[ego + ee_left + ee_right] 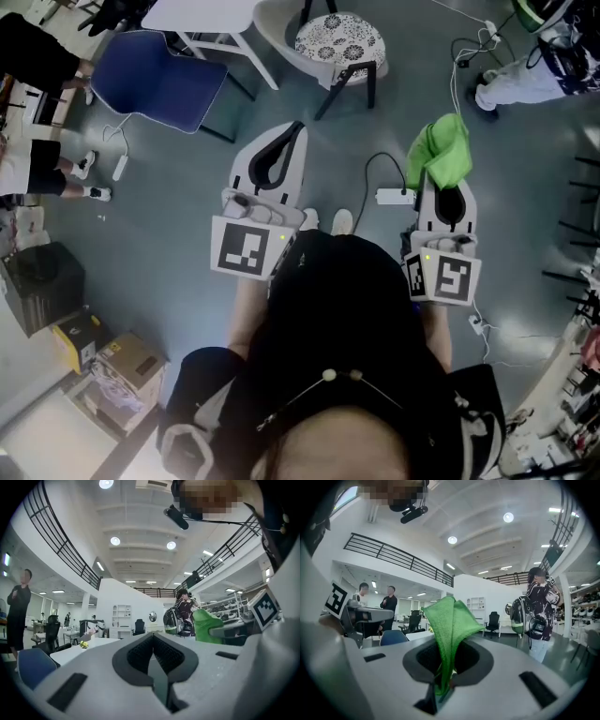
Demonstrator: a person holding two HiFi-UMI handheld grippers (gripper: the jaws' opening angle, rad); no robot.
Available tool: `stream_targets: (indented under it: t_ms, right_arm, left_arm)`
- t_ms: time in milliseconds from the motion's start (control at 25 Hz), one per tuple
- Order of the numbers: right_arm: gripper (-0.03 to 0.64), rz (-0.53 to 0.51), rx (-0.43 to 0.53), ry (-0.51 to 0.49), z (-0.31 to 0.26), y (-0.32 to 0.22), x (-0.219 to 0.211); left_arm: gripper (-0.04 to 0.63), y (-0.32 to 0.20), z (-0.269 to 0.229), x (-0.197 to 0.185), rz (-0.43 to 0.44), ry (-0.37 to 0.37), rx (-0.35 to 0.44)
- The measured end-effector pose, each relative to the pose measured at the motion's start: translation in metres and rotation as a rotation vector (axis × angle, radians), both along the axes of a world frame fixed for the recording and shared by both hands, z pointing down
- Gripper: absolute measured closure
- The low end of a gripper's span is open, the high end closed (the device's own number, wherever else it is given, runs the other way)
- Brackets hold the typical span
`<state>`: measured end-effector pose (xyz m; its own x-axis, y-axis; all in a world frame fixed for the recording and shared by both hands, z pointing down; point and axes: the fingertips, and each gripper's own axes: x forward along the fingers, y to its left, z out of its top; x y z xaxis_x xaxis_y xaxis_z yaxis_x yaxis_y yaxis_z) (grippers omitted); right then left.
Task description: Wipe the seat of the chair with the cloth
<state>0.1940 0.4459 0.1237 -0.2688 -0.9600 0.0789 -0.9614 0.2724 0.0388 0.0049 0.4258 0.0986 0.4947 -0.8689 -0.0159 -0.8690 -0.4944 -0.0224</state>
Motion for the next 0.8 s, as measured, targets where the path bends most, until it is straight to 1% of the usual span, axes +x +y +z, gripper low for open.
stream_targets:
  t_ms: [160, 280, 440, 560, 800]
  right_arm:
    - [0.572, -0.019, 0.000, -0.052, 0.000, 0.001, 0.011]
    - [0.572, -0.023, 0.003, -0.041, 0.003, 0.000, 0.023]
    - [0.572, -0.036, -0.020, -0.054, 0.012, -0.005, 0.035]
    - [0.572, -0.036, -0.032, -0.064, 0.019, -0.014, 0.037]
    - [0.571, -0.033, -0.034, -0.043, 0.021, -0.041, 0.038]
  left_arm:
    - [0.589, 0.001, 0.001, 0.008, -0.008, 0.000, 0.011]
    - [0.589, 0.003, -0.001, 0.018, -0.014, 0.007, 0.044]
    - [0.589, 0.008, 0.010, 0.031, -0.015, -0.015, 0.002]
    - [0.589, 0.002, 0.019, 0.033, -0.016, -0.013, -0.018]
    - [0.589, -0.031, 0.022, 0.027, -0.027, 0.007, -0.019]
